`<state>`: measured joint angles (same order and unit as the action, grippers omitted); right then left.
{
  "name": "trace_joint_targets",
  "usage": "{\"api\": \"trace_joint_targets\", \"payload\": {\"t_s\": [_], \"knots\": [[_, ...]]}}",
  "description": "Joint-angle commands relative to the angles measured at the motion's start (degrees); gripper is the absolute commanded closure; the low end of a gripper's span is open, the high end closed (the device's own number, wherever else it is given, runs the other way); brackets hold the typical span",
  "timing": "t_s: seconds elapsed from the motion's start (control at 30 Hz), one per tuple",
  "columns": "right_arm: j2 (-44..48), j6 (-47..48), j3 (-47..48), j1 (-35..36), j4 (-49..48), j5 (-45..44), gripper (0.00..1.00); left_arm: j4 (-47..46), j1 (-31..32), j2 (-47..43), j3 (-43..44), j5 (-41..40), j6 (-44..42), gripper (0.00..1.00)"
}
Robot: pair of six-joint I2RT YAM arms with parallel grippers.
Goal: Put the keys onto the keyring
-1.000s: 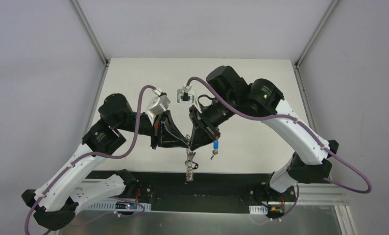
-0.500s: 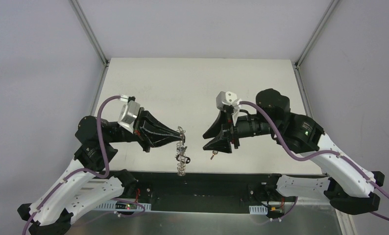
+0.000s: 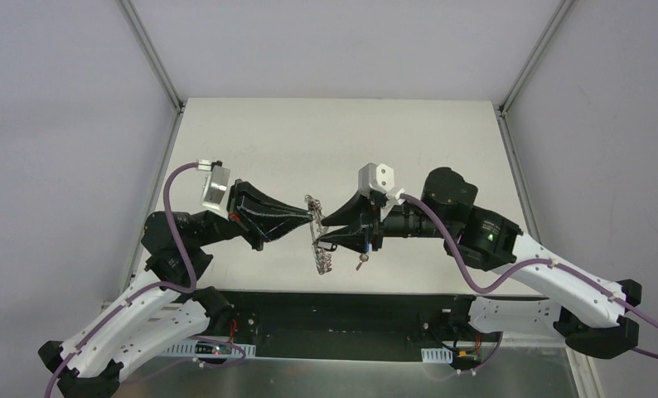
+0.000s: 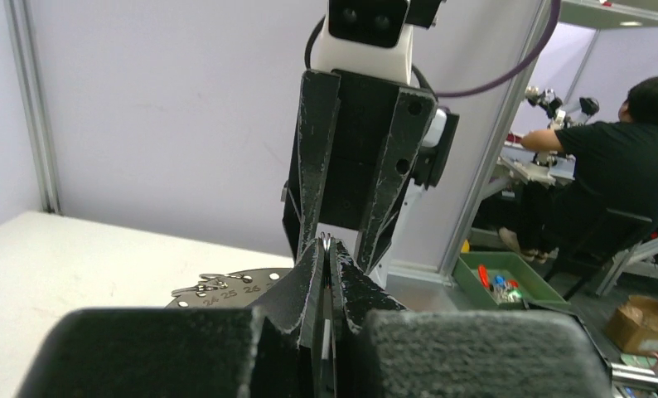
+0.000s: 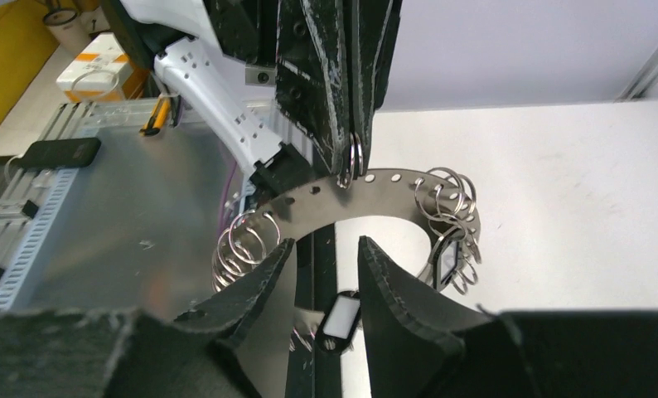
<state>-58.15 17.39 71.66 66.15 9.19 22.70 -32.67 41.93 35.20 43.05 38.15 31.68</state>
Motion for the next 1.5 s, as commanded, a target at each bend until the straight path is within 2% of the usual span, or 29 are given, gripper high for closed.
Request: {"api": "trace_joint_targets", "payload": {"t_s": [0.0, 0.23, 0.67, 1.0, 1.47], "knots": [[1.2, 2.1, -0.9, 1.5, -11.4, -4.4, 0.68, -11.5, 0.0, -1.1, -0.8, -3.1, 3.1, 1.00], [0.1, 1.7, -1.1, 1.9, -15.5, -5.1, 0.73, -13.2, 0.0, -1.5, -1.8, -2.8, 3.4, 1.00], [-1.1, -0.6, 0.7, 2.0, -14.0, -2.0, 0.78, -14.2, 0.0, -2.3, -2.5, -3.5, 3.1, 1.00], [-2.4, -4.0, 1.1, 2.0, -16.6, 0.5, 0.80, -15.8, 0.0, -2.1, -3.4, -4.6, 3.5, 1.00], [-3.3, -5.9, 1.5, 2.0, -19.3, 0.5, 0.88, -16.9, 0.0, -2.0, -4.1, -4.6, 3.7, 1.00]]}}
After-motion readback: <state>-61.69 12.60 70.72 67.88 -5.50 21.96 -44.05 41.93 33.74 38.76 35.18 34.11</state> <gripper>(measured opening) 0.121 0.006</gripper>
